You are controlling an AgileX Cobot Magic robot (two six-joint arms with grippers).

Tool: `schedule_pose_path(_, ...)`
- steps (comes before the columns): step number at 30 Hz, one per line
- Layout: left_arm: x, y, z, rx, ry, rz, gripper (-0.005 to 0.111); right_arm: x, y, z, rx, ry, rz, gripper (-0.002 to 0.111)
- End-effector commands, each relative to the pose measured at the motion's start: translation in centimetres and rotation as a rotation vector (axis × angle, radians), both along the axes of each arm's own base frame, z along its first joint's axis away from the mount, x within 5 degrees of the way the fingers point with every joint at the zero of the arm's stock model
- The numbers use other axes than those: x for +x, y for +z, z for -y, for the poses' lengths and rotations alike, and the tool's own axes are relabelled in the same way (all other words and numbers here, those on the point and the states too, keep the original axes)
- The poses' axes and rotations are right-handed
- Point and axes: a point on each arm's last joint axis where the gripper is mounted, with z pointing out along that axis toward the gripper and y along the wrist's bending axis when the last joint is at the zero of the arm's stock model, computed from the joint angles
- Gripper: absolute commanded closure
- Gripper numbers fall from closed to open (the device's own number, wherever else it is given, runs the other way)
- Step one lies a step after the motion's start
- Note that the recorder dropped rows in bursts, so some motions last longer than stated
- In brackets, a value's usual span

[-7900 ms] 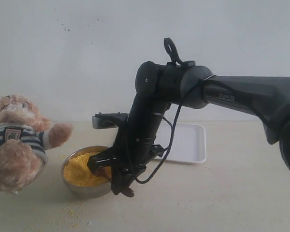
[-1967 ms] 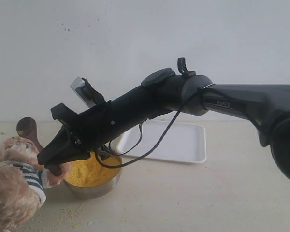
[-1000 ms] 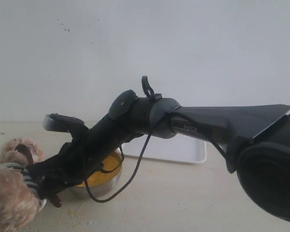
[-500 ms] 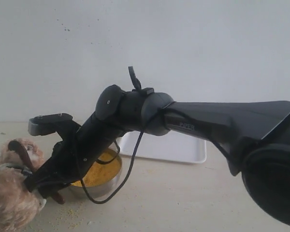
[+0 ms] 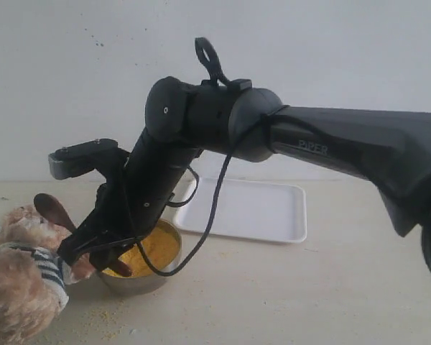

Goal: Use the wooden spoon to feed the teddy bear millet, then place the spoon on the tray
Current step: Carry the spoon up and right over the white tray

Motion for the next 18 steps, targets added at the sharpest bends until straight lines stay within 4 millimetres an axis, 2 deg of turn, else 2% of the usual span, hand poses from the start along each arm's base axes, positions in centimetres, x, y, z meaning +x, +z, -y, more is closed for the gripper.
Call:
schedule_pose_path(1, 0.1, 0.4, 0.2, -0.038, 0.001, 0.020, 0.103, -0.4, 3.8, 1.5, 0.011, -0.021, 0.053, 0.109)
schedule_pose_path(4, 0.1, 0.4, 0.2, -0.038, 0.001, 0.020, 0.103, -0.5, 5.8, 2.8, 0.022, -0.031, 0.061, 0.109)
schedule_pose_path(8, 0.1, 0.5, 0.2, -0.038, 0.005, 0.023, 0.103, 0.1, 7.9, 5.9, -0.010, -0.059, 0.028, 0.109)
schedule_pose_path(14, 0.1, 1.1, 0.1, -0.030, 0.014, 0.045, 0.103, 2.5, 9.7, 10.7, 0.000, -0.213, 0.003, 0.109)
schedule_pose_path(18, 0.1, 1.8, 0.1, -0.015, 0.013, 0.070, 0.103, 3.4, 10.0, 13.7, 0.000, -0.316, -0.024, 0.109)
